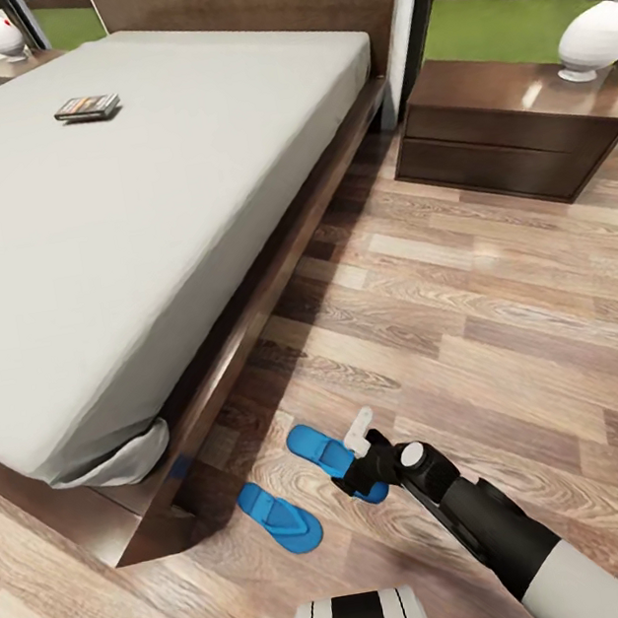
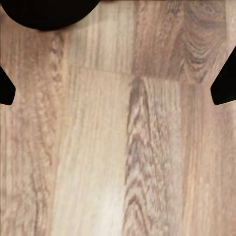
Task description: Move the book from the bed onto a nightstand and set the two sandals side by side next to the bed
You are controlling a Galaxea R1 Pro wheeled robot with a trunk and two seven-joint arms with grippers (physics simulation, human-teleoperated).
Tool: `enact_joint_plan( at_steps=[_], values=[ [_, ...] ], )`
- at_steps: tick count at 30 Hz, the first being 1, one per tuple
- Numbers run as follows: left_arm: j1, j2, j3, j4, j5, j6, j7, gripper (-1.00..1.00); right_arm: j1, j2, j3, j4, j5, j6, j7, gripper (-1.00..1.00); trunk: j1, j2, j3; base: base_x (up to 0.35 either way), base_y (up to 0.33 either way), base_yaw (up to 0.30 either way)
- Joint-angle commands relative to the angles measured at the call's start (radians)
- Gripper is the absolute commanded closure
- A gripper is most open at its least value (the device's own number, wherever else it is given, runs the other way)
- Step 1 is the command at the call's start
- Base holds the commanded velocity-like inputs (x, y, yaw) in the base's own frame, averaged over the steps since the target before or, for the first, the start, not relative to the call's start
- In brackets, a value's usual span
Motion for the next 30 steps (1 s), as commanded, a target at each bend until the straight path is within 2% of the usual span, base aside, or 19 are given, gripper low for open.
enact_joint_plan(
  at_steps=[1,6,11,18,26,30],
  values=[
    [0.0,0.0,0.001,-0.002,0.007,0.004,0.004,-1.0,-0.001,0.002,0.004,0.013,0.014,-0.005,0.005,1.0,0.0,0.0,-0.001,0.095,0.0,0.001],
    [0.001,-0.001,0.003,-0.001,0.015,0.003,0.003,-1.0,-0.004,0.014,0.015,0.086,0.026,-0.027,0.004,1.0,0.0,0.0,-0.001,0.042,0.0,0.012],
    [-0.003,-0.006,0.003,-0.002,0.015,0.004,0.005,-1.0,-0.03,0.025,0.016,0.131,0.029,-0.034,0.004,1.0,0.0,0.0,-0.001,0.007,0.0,0.194],
    [0.002,-0.009,-0.001,0.003,0.003,0.002,0.002,-1.0,-0.036,0.027,0.017,0.141,0.029,-0.036,0.003,1.0,0.0,0.0,-0.001,0.032,0.0,0.234],
    [0.011,-0.007,0.0,0.01,0.002,0.001,0.002,-1.0,-0.039,0.028,0.013,0.145,0.028,-0.038,0.004,1.0,0.0,0.0,-0.001,0.191,0.039,0.046],
    [0.011,-0.003,0.005,-0.002,0.037,0.007,0.005,-1.0,-0.041,0.03,0.01,0.151,0.021,-0.046,0.003,1.0,0.001,-0.001,-0.004,0.036,0.01,0.005]
  ],
)
